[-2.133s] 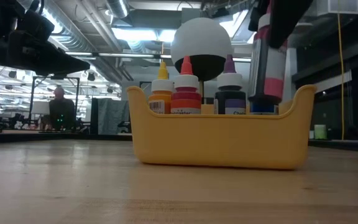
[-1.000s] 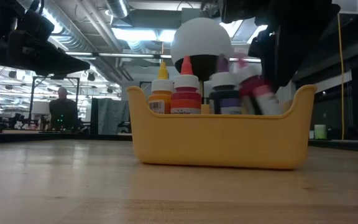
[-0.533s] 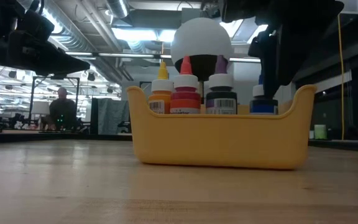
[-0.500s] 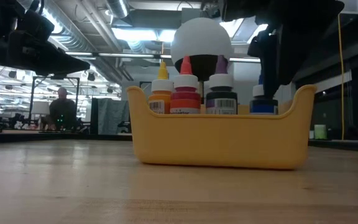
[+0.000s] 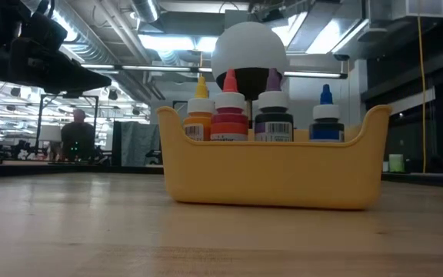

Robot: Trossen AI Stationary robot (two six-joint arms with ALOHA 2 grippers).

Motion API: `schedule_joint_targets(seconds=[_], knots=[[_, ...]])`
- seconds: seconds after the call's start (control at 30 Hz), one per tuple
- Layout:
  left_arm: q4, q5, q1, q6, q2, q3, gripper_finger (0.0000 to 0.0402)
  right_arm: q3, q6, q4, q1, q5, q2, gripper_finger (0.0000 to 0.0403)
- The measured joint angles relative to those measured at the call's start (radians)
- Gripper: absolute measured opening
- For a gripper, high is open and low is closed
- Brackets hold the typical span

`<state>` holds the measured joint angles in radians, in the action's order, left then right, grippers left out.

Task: Pick & Place food coloring
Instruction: Return to Home Position

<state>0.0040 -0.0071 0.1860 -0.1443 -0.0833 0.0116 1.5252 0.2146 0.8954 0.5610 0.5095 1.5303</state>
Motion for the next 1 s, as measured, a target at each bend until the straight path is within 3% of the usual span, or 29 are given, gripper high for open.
schedule_joint_targets(seconds=[0.13,0.3,0.47,0.57,0.67,0.8,0.9,1.0], knots=[[0.0,0.0,0.0,0.0,0.0,0.0,0.0038,-0.175,-0.113,-0.147,-0.087,-0.006,-0.293,0.021],[0.0,0.0,0.0,0.0,0.0,0.0,0.004,-0.602,-0.247,-0.548,-0.272,-0.217,-0.716,0.0194],[0.0,0.0,0.0,0.0,0.0,0.0,0.0036,-1.077,-0.197,-1.035,-0.366,-0.36,-1.049,0.0158],[0.0,0.0,0.0,0.0,0.0,0.0,0.0036,-1.28,-0.16,-1.203,-0.385,-0.403,-1.179,0.0121],[0.0,0.0,0.0,0.0,0.0,0.0,0.0039,-1.385,-0.127,-1.257,-0.397,-0.406,-1.279,0.0075],[0.0,0.0,0.0,0.0,0.0,0.0,0.004,-1.429,-0.132,-1.234,-0.402,-0.526,-1.361,0.0012],[0.0,0.0,0.0,0.0,0.0,0.0,0.0037,-1.429,-0.145,-1.139,-0.402,-0.616,-1.401,0.0008],[0.0,0.0,0.0,0.0,0.0,0.0,0.0035,-1.43,-0.194,-1.048,-0.402,-0.608,-1.432,0.0005]])
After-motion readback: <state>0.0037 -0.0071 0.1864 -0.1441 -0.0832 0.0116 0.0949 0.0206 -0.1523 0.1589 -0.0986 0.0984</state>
